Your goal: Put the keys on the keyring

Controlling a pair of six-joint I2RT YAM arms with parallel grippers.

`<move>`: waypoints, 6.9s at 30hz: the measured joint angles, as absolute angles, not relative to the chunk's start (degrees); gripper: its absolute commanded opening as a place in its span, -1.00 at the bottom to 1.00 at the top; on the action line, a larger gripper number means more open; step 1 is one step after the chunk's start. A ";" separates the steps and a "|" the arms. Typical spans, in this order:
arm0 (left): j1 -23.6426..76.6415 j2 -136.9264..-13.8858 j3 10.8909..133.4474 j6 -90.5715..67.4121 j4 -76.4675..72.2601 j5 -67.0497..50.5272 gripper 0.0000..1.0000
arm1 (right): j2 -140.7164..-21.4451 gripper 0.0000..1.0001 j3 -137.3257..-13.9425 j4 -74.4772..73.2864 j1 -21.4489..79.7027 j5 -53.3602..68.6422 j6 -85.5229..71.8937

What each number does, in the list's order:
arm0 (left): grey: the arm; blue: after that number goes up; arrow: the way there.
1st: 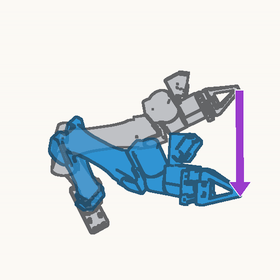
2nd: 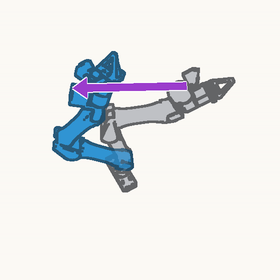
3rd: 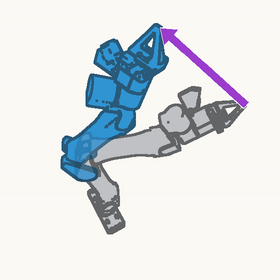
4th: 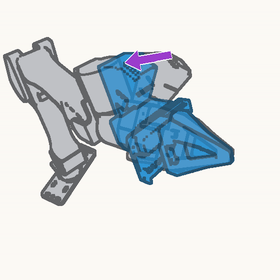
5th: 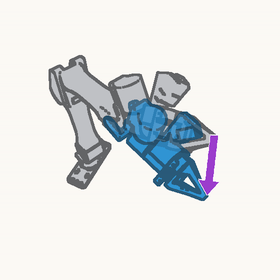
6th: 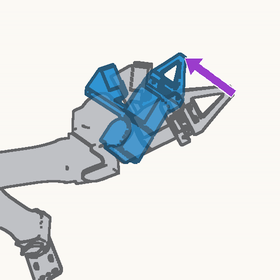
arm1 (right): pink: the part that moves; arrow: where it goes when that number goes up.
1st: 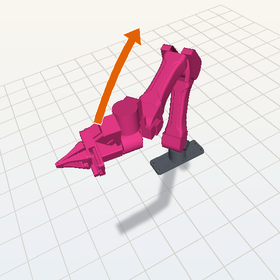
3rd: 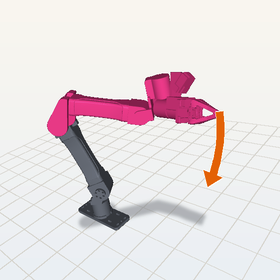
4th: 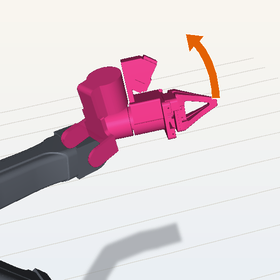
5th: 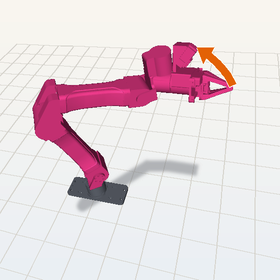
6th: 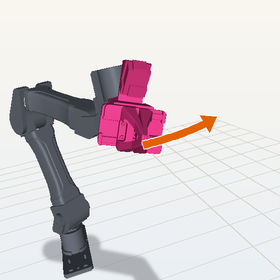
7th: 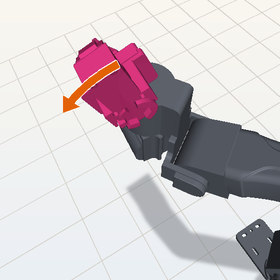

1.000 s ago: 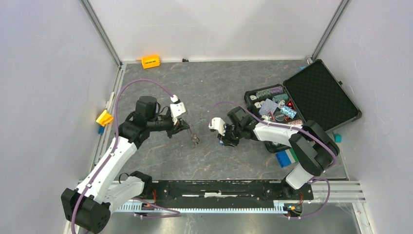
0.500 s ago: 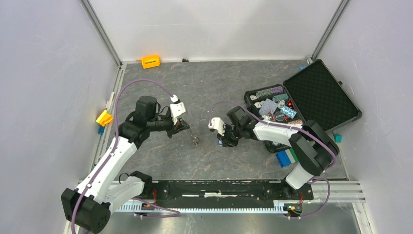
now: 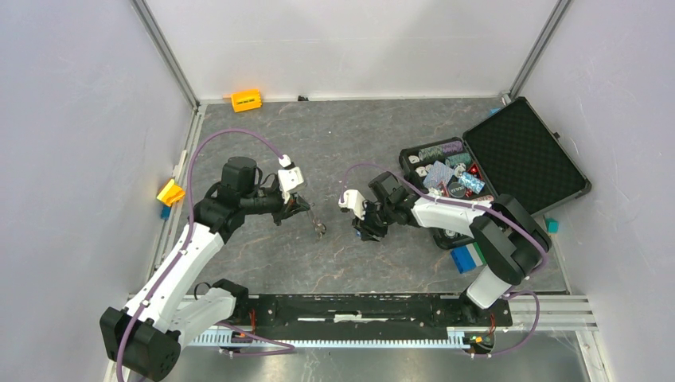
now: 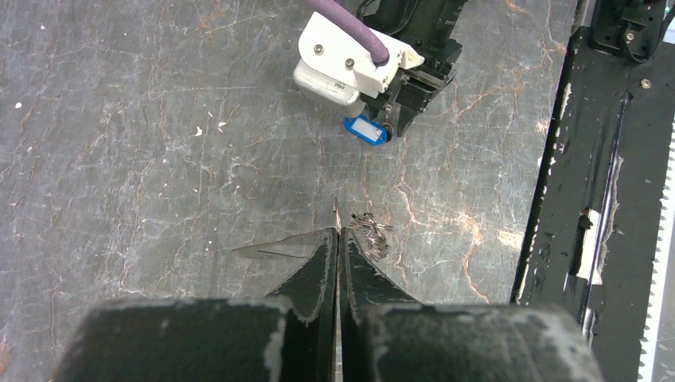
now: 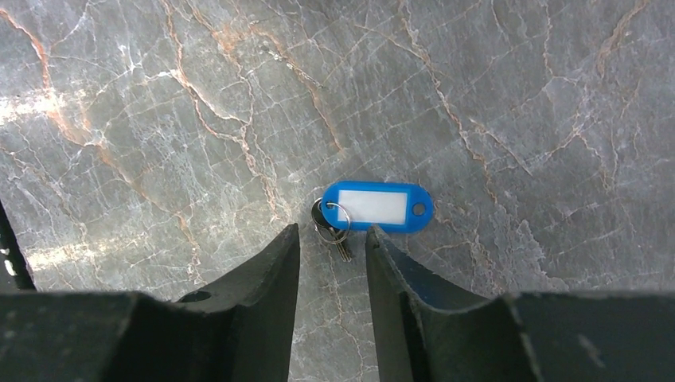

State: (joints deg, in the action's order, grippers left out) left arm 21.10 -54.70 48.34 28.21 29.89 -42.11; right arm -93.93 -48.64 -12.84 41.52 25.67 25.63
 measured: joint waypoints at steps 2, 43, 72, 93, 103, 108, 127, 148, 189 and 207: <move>21.10 -54.70 48.34 28.21 29.87 -42.11 -0.96 | -93.93 -0.12 -48.64 -12.84 41.52 25.17 25.50; 21.10 -54.70 47.90 28.21 29.87 -42.04 -0.96 | -94.91 -0.96 -49.69 -12.14 43.48 22.81 24.36; 22.70 -59.57 48.64 28.27 25.78 -48.42 -0.96 | -79.35 -1.00 -55.88 -17.21 38.48 41.54 33.93; 30.52 -62.52 55.51 35.75 38.35 -54.65 -0.96 | -74.15 -1.00 -61.67 -28.23 38.13 47.79 49.80; 33.45 -64.42 55.33 47.27 39.88 -60.14 -0.96 | -71.59 -1.00 -61.69 -29.58 41.39 49.17 52.80; 35.90 -64.82 54.76 56.27 41.08 -58.70 -0.96 | -70.08 -1.00 -61.25 -30.11 42.00 50.46 53.43; 39.29 -63.05 50.22 70.50 41.95 -54.70 -0.96 | -73.03 -1.00 -60.12 -30.94 48.66 49.78 55.40; 39.79 -61.54 49.74 72.88 41.95 -52.64 -0.96 | -75.59 -1.00 -60.12 -31.42 50.92 48.99 55.88; 39.97 -62.28 49.74 72.86 42.04 -51.94 -0.96 | -75.83 -1.00 -60.12 -30.94 51.77 47.77 54.83; 40.01 -62.28 49.76 72.23 42.33 -51.11 -0.96 | -75.83 -1.00 -60.12 -31.38 52.64 47.29 56.53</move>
State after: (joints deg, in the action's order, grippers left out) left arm 40.01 -62.28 49.76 72.23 42.33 -51.11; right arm -75.83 -60.12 -31.38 52.64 47.29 56.53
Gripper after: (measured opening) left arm 0.033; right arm 0.004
